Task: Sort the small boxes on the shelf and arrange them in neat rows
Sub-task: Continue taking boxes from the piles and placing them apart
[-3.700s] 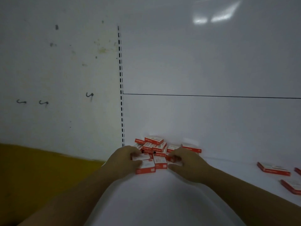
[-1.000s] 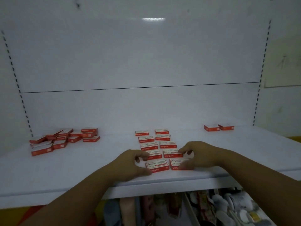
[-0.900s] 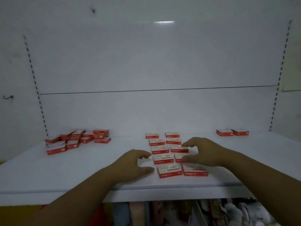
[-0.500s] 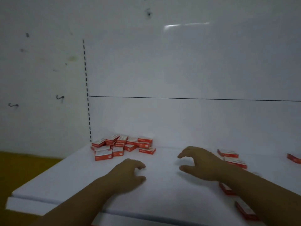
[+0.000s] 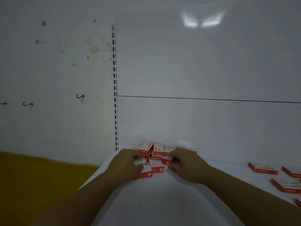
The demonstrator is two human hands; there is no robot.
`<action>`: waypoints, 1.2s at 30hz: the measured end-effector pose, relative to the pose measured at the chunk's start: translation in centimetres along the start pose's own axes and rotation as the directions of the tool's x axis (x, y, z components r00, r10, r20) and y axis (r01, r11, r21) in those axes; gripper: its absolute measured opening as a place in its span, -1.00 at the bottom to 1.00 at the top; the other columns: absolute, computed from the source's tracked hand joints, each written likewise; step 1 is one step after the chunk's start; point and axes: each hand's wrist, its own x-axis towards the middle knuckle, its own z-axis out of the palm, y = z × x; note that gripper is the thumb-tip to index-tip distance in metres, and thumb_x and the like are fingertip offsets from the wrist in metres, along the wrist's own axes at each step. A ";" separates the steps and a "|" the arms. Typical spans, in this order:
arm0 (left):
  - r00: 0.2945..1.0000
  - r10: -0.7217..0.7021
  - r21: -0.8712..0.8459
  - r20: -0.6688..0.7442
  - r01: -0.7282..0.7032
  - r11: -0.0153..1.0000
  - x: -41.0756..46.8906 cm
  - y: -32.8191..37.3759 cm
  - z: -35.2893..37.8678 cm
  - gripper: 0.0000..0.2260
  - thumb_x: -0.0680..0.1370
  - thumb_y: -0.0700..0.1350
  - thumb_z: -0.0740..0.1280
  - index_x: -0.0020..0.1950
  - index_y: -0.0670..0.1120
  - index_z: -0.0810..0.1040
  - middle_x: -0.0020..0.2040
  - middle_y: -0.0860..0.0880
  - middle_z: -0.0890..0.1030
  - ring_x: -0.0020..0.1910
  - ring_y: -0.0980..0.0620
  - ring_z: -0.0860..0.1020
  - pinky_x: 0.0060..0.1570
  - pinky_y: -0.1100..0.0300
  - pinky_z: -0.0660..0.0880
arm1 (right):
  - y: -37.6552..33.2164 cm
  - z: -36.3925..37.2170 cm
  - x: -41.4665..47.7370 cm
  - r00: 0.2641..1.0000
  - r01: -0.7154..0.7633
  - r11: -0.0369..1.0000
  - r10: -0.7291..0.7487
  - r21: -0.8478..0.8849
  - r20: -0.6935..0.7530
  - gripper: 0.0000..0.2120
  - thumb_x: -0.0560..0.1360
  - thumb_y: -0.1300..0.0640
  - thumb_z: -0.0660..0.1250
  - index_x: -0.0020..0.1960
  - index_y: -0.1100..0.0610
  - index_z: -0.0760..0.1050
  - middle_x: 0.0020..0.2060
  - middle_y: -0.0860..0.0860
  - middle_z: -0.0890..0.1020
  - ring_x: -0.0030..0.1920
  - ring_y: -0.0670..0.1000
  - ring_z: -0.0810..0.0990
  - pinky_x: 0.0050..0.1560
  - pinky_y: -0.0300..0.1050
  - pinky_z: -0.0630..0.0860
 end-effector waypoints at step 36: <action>0.957 -0.288 0.274 0.040 0.266 0.924 8.0 1.3 3.4 -0.57 0.32 0.32 0.21 -0.02 0.05 0.54 -0.10 0.05 0.54 0.06 0.00 0.41 0.06 -0.02 0.22 | 3.6 -1.1 9.5 0.969 0.229 0.973 -0.225 -0.023 0.107 -0.51 0.28 -0.09 0.46 0.14 -0.08 0.38 0.00 -0.10 0.55 -0.03 -0.07 0.49 -0.01 -0.13 0.42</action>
